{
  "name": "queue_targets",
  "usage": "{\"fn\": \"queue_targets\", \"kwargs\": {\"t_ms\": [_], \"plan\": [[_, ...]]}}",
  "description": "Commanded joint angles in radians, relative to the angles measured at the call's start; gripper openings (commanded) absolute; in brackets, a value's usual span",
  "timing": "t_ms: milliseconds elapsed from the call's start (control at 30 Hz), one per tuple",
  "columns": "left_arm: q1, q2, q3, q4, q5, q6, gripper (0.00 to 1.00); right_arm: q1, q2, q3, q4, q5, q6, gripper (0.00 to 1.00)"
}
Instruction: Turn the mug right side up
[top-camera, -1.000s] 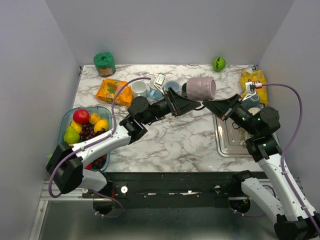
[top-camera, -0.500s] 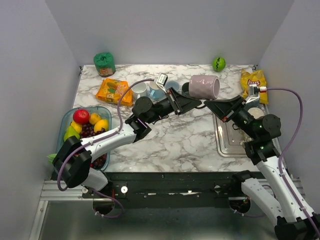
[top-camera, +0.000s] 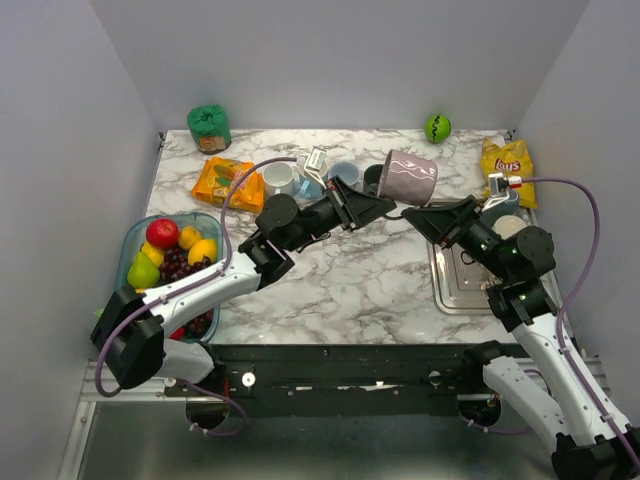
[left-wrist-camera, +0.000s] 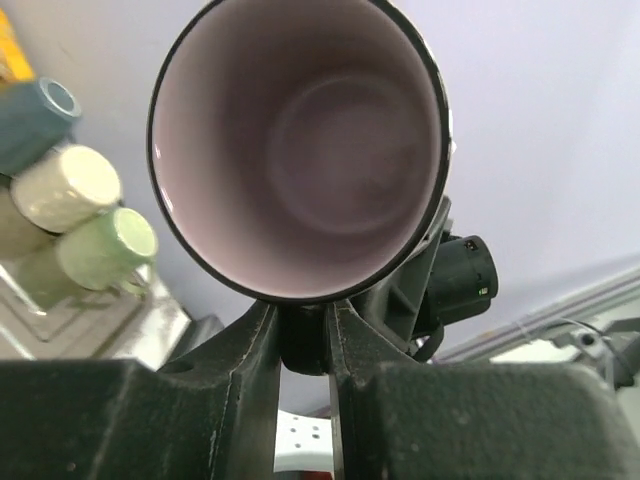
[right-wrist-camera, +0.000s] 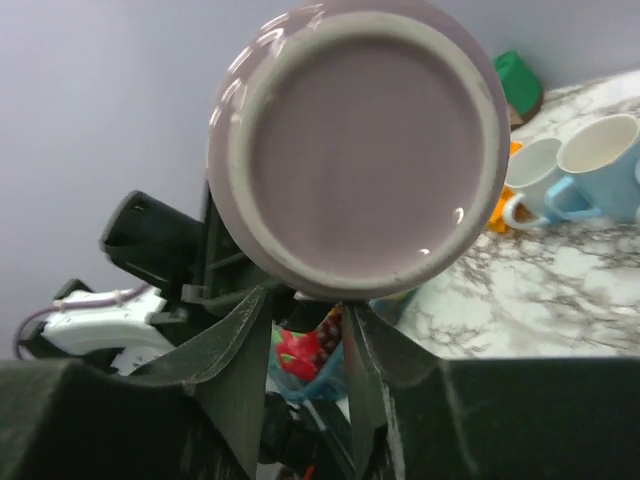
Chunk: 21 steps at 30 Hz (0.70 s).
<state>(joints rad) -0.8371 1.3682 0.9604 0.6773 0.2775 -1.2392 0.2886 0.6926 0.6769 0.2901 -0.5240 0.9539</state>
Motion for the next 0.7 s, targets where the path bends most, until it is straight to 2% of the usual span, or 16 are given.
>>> {"fn": "queue_targets", "kwargs": {"t_ms": [0, 67, 133, 267, 400, 433, 567, 667], "plan": [[-0.008, -0.147, 0.02, -0.086, -0.132, 0.19, 0.0, 0.004, -0.013, -0.028, -0.144, 0.073, -0.067, 0.6], [-0.008, -0.17, 0.024, -0.19, -0.185, 0.259, 0.0, 0.007, -0.004, -0.02, -0.192, 0.102, -0.083, 0.66], [-0.008, -0.198, 0.032, -0.252, -0.221, 0.306, 0.0, 0.006, 0.005, -0.007, -0.226, 0.122, -0.095, 0.67], [-0.008, -0.216, 0.072, -0.503, -0.339, 0.421, 0.0, 0.006, 0.024, 0.0, -0.32, 0.162, -0.107, 0.69], [-0.008, -0.224, 0.104, -0.712, -0.521, 0.533, 0.0, 0.006, 0.027, 0.016, -0.434, 0.228, -0.139, 0.72], [-0.008, -0.222, 0.106, -0.751, -0.614, 0.57, 0.0, 0.007, 0.027, 0.027, -0.462, 0.267, -0.15, 0.72], [-0.008, -0.202, 0.101, -0.942, -0.848, 0.613, 0.0, 0.007, 0.044, 0.05, -0.612, 0.357, -0.196, 0.74], [-0.004, -0.181, 0.072, -1.007, -1.009, 0.63, 0.0, 0.006, 0.062, 0.055, -0.689, 0.432, -0.211, 0.77]]}}
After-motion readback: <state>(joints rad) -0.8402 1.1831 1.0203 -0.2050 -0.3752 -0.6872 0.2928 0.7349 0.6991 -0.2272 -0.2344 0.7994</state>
